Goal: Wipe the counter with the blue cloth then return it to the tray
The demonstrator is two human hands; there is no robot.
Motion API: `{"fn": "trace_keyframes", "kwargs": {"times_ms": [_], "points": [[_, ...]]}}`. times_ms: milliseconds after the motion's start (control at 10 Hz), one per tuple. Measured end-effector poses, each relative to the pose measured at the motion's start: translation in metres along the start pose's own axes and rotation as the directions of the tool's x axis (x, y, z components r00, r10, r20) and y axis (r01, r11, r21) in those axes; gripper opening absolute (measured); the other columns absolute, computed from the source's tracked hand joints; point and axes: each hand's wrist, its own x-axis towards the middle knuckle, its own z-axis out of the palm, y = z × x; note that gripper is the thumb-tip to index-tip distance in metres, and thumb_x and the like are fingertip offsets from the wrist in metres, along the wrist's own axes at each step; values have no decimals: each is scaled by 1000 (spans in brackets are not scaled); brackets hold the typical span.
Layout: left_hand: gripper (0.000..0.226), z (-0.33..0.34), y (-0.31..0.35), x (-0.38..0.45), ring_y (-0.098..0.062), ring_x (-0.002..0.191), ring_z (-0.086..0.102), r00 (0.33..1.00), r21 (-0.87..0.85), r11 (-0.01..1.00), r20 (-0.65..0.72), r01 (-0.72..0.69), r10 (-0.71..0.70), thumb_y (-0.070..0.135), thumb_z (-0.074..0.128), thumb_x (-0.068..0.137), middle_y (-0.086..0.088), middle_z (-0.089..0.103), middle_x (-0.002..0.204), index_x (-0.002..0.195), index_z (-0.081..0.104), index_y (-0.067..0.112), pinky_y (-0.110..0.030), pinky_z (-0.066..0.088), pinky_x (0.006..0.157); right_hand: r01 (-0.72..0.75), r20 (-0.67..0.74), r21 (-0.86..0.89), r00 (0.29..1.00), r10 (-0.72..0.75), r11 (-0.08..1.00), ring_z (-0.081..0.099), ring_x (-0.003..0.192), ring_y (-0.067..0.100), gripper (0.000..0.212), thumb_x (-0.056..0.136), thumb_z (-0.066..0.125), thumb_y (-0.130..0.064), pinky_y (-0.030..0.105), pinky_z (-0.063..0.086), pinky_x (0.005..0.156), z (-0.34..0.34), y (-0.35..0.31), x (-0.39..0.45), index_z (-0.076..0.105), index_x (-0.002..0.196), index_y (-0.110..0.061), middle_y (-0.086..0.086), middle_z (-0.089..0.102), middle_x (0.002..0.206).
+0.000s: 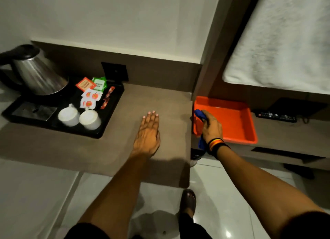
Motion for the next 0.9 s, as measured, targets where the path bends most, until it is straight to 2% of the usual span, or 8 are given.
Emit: {"fn": "trace_keyframes", "kwargs": {"times_ms": [200,300,400,500,600,700,800,900], "points": [[63,54,82,74,-30,159,19,994,-78,991,-23,-112,111,10,43,101,-15,23,170,161,24,7,-47,15,132,-173,-149,5,974,172,985,60,125,38,52,93,49,4,38,45,105,-16,41,101,57,141,-12,18,63,139],[63,81,102,101,-28,161,7,995,-69,994,36,-87,90,23,33,105,-11,10,174,164,12,12,-46,2,132,-160,-147,33,976,163,987,63,119,41,50,90,49,6,40,46,101,0,62,137,61,135,-11,21,67,131],[64,97,112,122,-25,161,-9,992,-43,995,77,-94,98,34,25,109,-8,-7,174,164,-2,14,-41,-12,129,-198,103,-97,973,208,975,37,146,39,52,103,49,-21,46,27,120,33,85,153,38,153,-10,20,40,158],[65,99,114,133,-23,160,-16,993,-54,996,91,-68,73,37,22,110,-6,-13,173,163,-8,17,-44,-9,131,-85,349,-443,900,260,892,-8,157,33,75,105,37,-48,54,-1,125,56,106,150,2,162,-14,10,-7,171],[68,80,108,137,-25,161,-10,995,-67,993,4,-95,96,41,29,109,-9,-6,174,164,0,15,-45,-4,132,-3,372,-444,909,187,896,-9,158,30,75,105,35,-49,57,-4,125,37,105,148,1,162,-16,9,-9,171],[72,43,100,143,-28,161,-2,991,-40,995,-102,-96,91,40,40,106,-13,2,174,164,8,11,-49,4,132,37,328,-318,942,74,947,-2,158,27,73,105,44,-44,58,-4,124,2,86,120,8,162,-15,8,0,171],[76,-17,94,150,-26,161,-11,980,22,996,-175,-90,93,41,38,105,-12,-7,174,164,0,12,-49,1,132,67,241,-84,969,-45,994,8,158,17,71,103,50,-43,51,1,127,-34,43,57,16,161,-22,3,11,171],[75,-87,92,153,-27,160,-13,945,122,988,-298,-100,132,43,34,106,-11,-10,174,164,-4,13,-52,1,131,60,114,262,989,-92,963,35,144,-5,69,90,53,-71,28,36,115,-69,4,-32,34,152,-47,-21,34,161]]}}
